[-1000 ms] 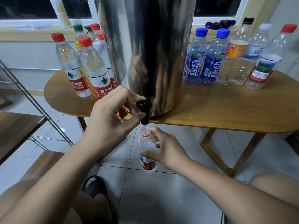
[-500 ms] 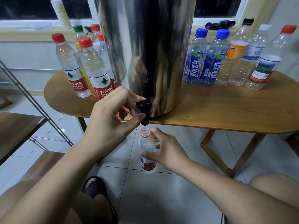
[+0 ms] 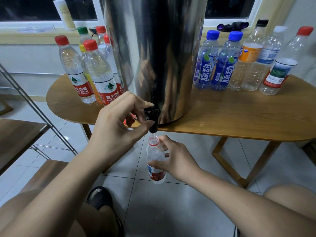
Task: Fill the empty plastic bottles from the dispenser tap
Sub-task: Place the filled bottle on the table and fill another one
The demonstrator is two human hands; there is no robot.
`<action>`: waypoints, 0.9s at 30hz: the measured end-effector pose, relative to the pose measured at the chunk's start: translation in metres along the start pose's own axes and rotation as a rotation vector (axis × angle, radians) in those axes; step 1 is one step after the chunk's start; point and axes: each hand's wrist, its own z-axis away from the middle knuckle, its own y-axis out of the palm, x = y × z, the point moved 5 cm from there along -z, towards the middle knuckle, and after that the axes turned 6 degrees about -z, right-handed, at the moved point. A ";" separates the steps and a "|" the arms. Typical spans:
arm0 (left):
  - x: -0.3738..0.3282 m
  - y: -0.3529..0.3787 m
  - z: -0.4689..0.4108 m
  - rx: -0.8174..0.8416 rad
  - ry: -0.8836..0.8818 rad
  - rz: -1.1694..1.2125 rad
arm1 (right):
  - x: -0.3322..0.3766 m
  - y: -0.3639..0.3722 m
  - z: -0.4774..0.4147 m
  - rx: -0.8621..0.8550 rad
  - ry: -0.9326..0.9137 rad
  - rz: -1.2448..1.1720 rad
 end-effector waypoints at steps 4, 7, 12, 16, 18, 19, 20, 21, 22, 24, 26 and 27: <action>0.000 0.000 0.000 0.003 -0.003 0.000 | 0.000 0.000 0.000 0.003 0.001 0.005; 0.000 0.000 0.000 -0.003 0.000 -0.003 | -0.001 0.001 0.000 0.004 0.001 0.005; 0.003 0.001 0.001 -0.001 -0.006 -0.005 | -0.002 0.001 -0.001 -0.001 0.008 0.006; 0.003 0.001 0.001 -0.001 -0.014 -0.002 | -0.002 0.001 -0.001 -0.001 0.008 0.003; 0.003 0.001 0.001 -0.001 -0.008 0.000 | -0.002 0.000 0.000 -0.001 0.006 0.006; 0.002 0.001 0.001 -0.002 -0.005 0.003 | -0.002 0.000 -0.001 0.000 0.005 0.006; 0.002 0.001 0.001 -0.003 -0.004 0.005 | -0.002 0.000 -0.001 -0.002 0.004 0.006; 0.003 0.001 0.001 -0.003 -0.003 0.007 | -0.002 0.000 -0.001 -0.007 0.001 0.005; 0.003 0.001 0.001 -0.003 -0.004 0.008 | -0.002 0.000 -0.001 -0.010 -0.002 0.007; 0.003 0.001 0.001 -0.001 -0.005 0.009 | -0.002 0.000 -0.001 -0.010 -0.001 0.012; 0.003 0.001 0.001 -0.001 -0.004 0.009 | -0.002 0.000 -0.001 -0.011 -0.002 0.009; 0.002 0.001 0.001 -0.001 -0.003 0.009 | -0.002 0.000 -0.001 -0.013 -0.005 0.006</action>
